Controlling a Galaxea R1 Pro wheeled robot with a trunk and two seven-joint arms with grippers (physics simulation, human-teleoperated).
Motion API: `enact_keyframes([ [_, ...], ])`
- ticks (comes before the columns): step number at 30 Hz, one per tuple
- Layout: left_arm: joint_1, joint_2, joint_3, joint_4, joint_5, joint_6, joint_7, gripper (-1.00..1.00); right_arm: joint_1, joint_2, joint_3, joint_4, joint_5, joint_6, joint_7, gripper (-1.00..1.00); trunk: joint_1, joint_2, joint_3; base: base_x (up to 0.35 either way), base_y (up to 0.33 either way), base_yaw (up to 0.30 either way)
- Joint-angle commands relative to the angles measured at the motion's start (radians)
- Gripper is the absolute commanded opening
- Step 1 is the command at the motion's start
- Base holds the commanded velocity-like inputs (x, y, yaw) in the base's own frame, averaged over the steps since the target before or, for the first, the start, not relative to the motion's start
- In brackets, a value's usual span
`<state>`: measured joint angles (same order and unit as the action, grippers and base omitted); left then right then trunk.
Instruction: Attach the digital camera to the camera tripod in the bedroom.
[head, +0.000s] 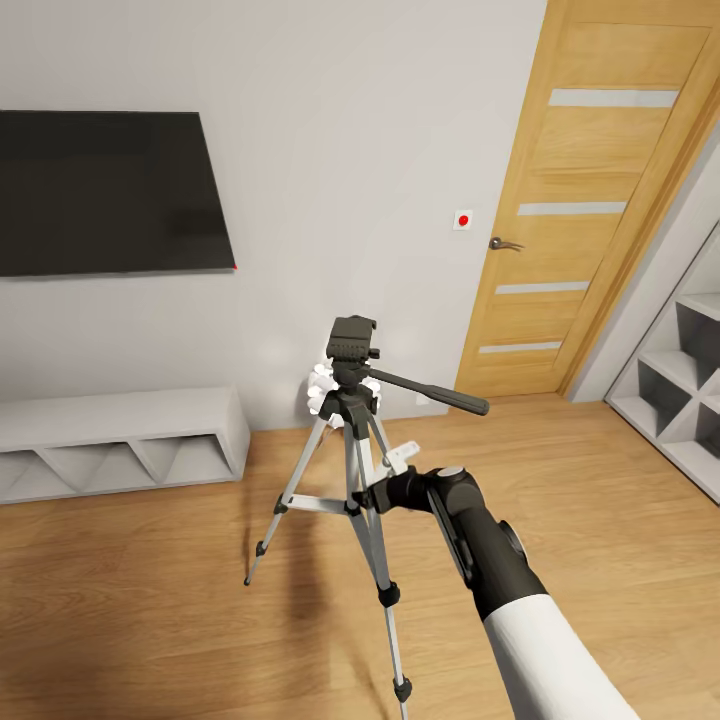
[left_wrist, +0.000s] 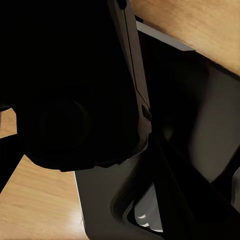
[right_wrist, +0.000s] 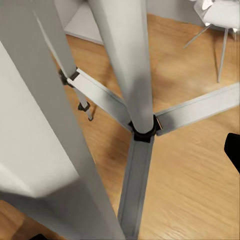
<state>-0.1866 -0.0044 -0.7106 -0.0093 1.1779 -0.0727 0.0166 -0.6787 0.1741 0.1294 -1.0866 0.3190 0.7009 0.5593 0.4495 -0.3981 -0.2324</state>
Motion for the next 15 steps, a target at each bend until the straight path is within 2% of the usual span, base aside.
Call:
enact_keyframes([
  [1, -0.001, 0.000, -0.008, 0.000, 0.006, -0.003, 0.001, -1.00, -0.001, 0.000, -0.001, -0.001, 0.011, -0.006, 0.007, 1.00, 0.001, -0.002, -0.002, 0.000, 0.000, 0.000],
  [4, -0.001, 0.000, -0.008, 0.000, 0.006, -0.003, 0.001, -1.00, -0.001, 0.000, -0.003, -0.001, 0.010, -0.015, 0.006, 1.00, 0.001, -0.002, -0.002, 0.000, 0.000, 0.000],
  [8, -0.001, 0.022, -0.018, -0.023, -0.007, 0.007, 0.000, -1.00, -0.023, -0.022, -0.008, 0.022, -0.014, -0.037, 0.029, 1.00, 0.001, -0.002, -0.002, 0.000, 0.000, 0.000],
  [10, -0.001, 0.011, -0.016, -0.035, 0.000, 0.000, -0.003, -1.00, -0.023, -0.034, 0.003, 0.033, -0.015, -0.048, 0.018, 1.00, 0.001, -0.002, -0.002, 0.000, 0.000, 0.000],
  [15, -0.001, 0.003, -0.016, -0.034, 0.004, -0.003, -0.004, -1.00, 0.004, -0.005, 0.016, 0.009, 0.010, -0.040, -0.009, 1.00, 0.001, -0.002, -0.002, 0.000, 0.000, 0.000],
])
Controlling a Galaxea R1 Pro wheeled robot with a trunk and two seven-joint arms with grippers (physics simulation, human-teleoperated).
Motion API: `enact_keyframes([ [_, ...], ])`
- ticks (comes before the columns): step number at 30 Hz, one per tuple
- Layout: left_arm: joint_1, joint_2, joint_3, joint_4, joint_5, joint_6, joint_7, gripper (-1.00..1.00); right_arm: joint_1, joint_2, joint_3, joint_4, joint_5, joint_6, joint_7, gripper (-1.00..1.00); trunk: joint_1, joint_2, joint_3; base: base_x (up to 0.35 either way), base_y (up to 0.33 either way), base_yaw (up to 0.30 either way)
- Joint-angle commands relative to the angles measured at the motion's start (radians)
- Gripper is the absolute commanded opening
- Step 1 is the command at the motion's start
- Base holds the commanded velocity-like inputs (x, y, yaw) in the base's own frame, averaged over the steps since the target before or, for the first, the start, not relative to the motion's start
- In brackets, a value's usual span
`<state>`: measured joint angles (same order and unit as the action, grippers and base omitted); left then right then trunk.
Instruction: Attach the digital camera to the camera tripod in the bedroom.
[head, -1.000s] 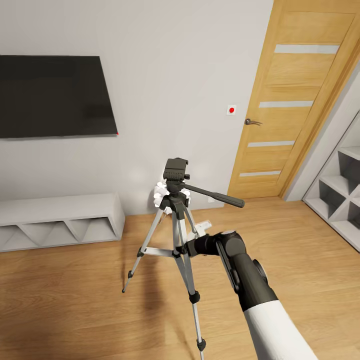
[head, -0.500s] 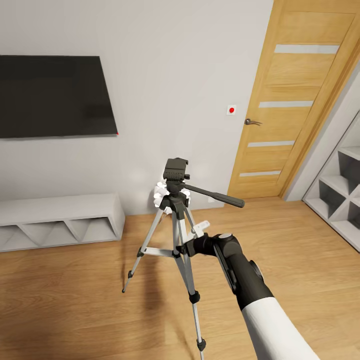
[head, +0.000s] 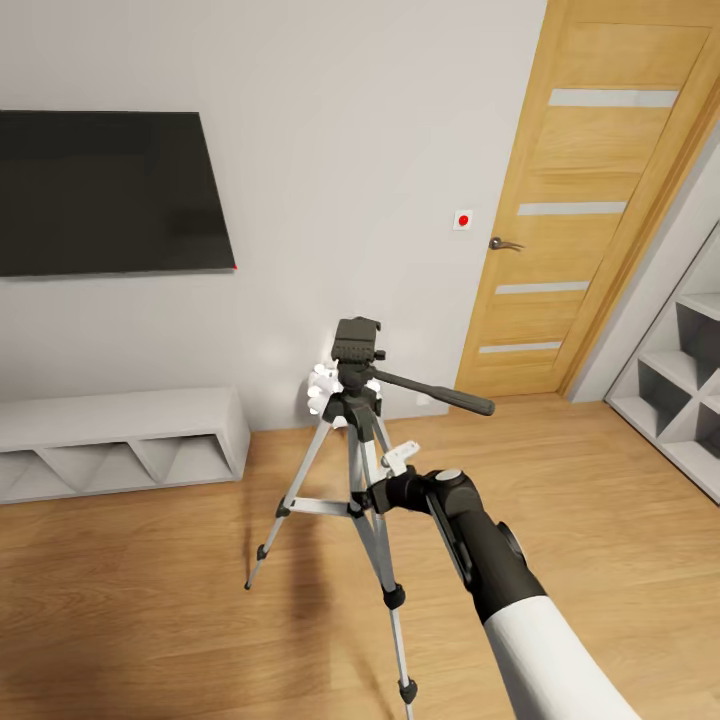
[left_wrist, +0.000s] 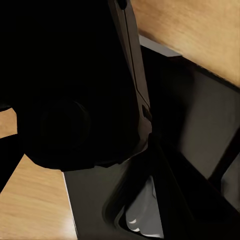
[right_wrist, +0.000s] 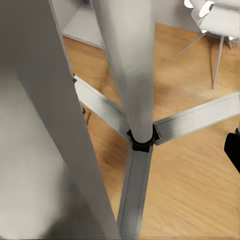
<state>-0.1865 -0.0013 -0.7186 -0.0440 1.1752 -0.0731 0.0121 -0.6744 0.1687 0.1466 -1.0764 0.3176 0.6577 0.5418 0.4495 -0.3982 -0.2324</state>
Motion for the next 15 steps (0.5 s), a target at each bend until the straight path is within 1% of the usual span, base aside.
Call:
enact_keyframes([
  [1, -0.001, 0.000, -0.008, 0.001, 0.007, -0.003, 0.000, -1.00, 0.000, 0.006, -0.001, -0.007, 0.016, 0.009, 0.003, 1.00, 0.001, -0.002, -0.002, 0.000, 0.000, 0.000],
  [10, -0.001, -0.002, -0.007, 0.002, 0.007, -0.004, 0.000, -1.00, 0.004, 0.006, 0.001, -0.058, 0.066, 0.059, -0.038, 1.00, 0.001, -0.002, -0.002, 0.000, 0.000, 0.000],
  [14, -0.001, -0.002, -0.007, 0.003, 0.007, -0.004, 0.000, -1.00, 0.004, 0.006, 0.000, -0.080, 0.083, 0.043, -0.050, 1.00, 0.001, -0.002, -0.002, 0.000, 0.000, 0.000],
  [15, -0.001, -0.002, -0.007, 0.003, 0.007, -0.004, 0.000, -1.00, 0.004, 0.006, -0.001, -0.085, 0.078, 0.038, -0.056, 1.00, 0.001, -0.002, -0.002, 0.000, 0.000, 0.000],
])
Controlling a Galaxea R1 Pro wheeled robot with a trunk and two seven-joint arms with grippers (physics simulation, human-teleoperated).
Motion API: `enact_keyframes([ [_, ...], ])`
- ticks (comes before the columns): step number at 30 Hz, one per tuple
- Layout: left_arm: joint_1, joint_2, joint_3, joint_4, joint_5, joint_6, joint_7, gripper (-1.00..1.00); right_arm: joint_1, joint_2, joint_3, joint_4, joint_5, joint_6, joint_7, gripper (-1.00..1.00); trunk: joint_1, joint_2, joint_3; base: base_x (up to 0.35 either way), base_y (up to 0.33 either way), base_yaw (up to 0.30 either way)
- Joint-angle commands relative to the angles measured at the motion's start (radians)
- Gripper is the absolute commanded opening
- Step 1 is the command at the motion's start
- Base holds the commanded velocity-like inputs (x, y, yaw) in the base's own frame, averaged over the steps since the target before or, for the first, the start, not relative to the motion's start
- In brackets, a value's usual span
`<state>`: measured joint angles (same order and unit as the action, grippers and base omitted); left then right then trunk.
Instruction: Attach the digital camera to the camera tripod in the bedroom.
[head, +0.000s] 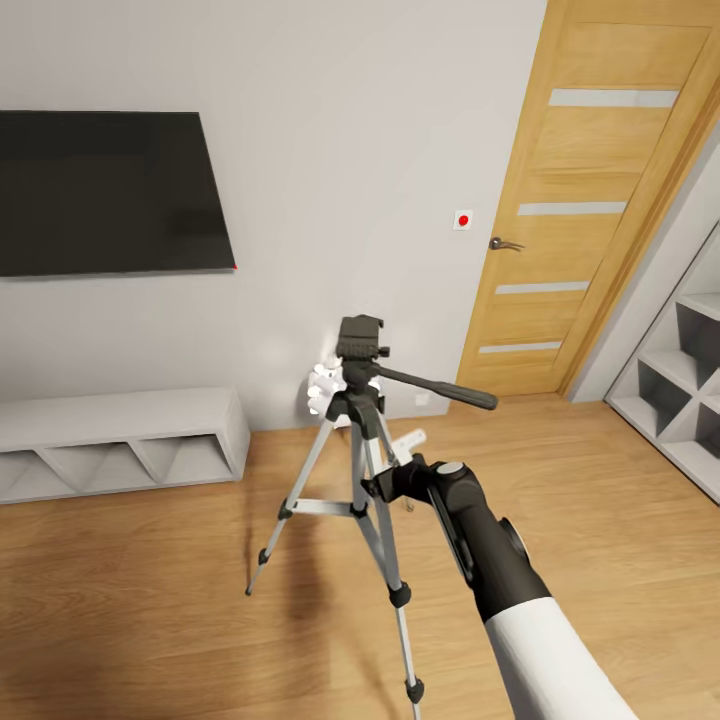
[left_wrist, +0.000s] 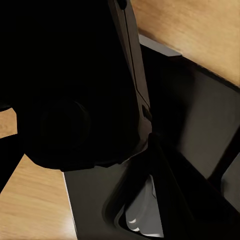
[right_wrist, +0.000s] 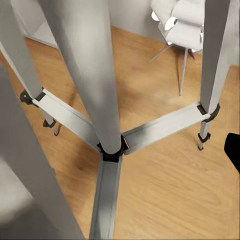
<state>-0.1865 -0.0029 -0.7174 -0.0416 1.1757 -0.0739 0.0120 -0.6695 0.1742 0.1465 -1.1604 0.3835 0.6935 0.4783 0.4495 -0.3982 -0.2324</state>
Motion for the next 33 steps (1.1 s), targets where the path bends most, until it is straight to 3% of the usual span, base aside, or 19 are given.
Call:
enact_keyframes([
  [1, -0.001, 0.000, -0.008, 0.000, 0.007, -0.003, 0.000, -1.00, -0.001, 0.000, -0.001, -0.007, 0.011, -0.003, 0.003, 1.00, 0.001, -0.002, -0.002, 0.000, 0.000, 0.000],
  [11, -0.001, 0.000, -0.008, 0.000, 0.007, -0.003, 0.000, -1.00, -0.001, 0.000, -0.001, -0.063, 0.006, -0.055, -0.023, 1.00, 0.001, -0.002, -0.002, 0.000, 0.000, 0.000],
  [12, -0.001, 0.000, -0.008, 0.000, 0.007, -0.003, 0.000, -1.00, -0.001, 0.000, -0.001, -0.113, 0.006, -0.167, -0.022, 1.00, 0.001, -0.002, -0.002, 0.000, 0.000, 0.000],
  [21, -0.001, 0.000, -0.008, 0.000, 0.007, -0.003, 0.000, -1.00, -0.001, 0.000, -0.001, -0.079, 0.008, -0.169, -0.023, 1.00, 0.001, -0.002, -0.002, 0.000, 0.000, 0.000],
  [22, -0.001, 0.000, -0.008, 0.000, 0.007, -0.003, 0.000, -1.00, -0.001, 0.000, -0.001, -0.079, 0.008, -0.169, -0.023, -1.00, 0.001, -0.002, -0.002, 0.000, 0.000, 0.000],
  [33, -0.001, 0.000, -0.008, 0.000, 0.007, -0.003, 0.000, -1.00, -0.001, 0.000, -0.003, -0.077, 0.010, -0.168, -0.019, -1.00, 0.001, -0.002, -0.002, 0.000, 0.000, 0.000],
])
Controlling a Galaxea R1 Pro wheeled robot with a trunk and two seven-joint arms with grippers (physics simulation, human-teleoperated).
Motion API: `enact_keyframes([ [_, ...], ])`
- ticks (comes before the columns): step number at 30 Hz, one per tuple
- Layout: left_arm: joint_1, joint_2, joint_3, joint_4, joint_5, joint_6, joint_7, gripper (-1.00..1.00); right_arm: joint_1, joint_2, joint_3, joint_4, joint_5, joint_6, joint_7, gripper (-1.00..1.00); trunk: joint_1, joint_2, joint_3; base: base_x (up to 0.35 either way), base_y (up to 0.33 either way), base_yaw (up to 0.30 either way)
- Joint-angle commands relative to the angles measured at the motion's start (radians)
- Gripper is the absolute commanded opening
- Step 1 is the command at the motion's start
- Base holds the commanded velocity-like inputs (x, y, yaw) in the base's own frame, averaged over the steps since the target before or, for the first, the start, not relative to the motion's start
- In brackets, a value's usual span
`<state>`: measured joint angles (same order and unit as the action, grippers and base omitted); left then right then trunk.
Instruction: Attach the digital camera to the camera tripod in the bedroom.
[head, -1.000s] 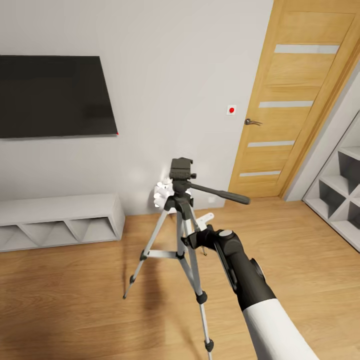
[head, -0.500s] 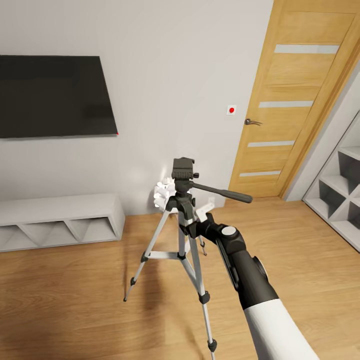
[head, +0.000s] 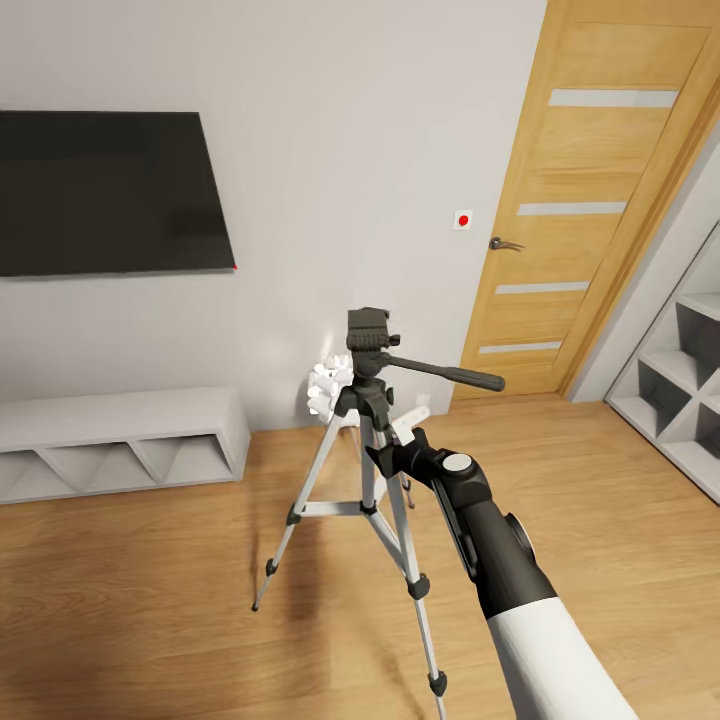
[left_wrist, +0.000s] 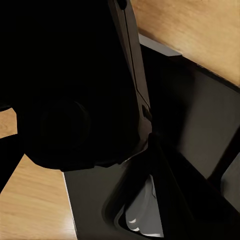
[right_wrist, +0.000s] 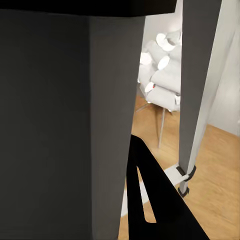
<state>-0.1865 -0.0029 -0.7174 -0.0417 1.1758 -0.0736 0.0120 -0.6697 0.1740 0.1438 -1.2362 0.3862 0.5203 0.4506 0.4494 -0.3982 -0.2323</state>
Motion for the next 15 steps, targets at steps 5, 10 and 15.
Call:
enact_keyframes([
  [5, -0.001, 0.000, -0.008, 0.000, 0.007, -0.003, 0.000, -1.00, -0.001, 0.000, -0.001, -0.001, 0.008, 0.004, 0.011, -1.00, 0.001, -0.002, -0.002, 0.000, 0.000, 0.000],
  [10, -0.001, 0.000, -0.008, 0.000, 0.007, -0.003, 0.000, -1.00, -0.001, 0.000, -0.003, 0.000, 0.007, 0.003, 0.012, -1.00, 0.001, -0.002, -0.002, 0.000, 0.000, 0.000],
  [15, -0.001, 0.000, -0.009, -0.001, 0.006, -0.007, 0.000, -1.00, -0.001, 0.000, -0.006, 0.002, 0.002, 0.003, 0.014, -1.00, 0.001, -0.002, -0.002, 0.000, 0.000, 0.000],
])
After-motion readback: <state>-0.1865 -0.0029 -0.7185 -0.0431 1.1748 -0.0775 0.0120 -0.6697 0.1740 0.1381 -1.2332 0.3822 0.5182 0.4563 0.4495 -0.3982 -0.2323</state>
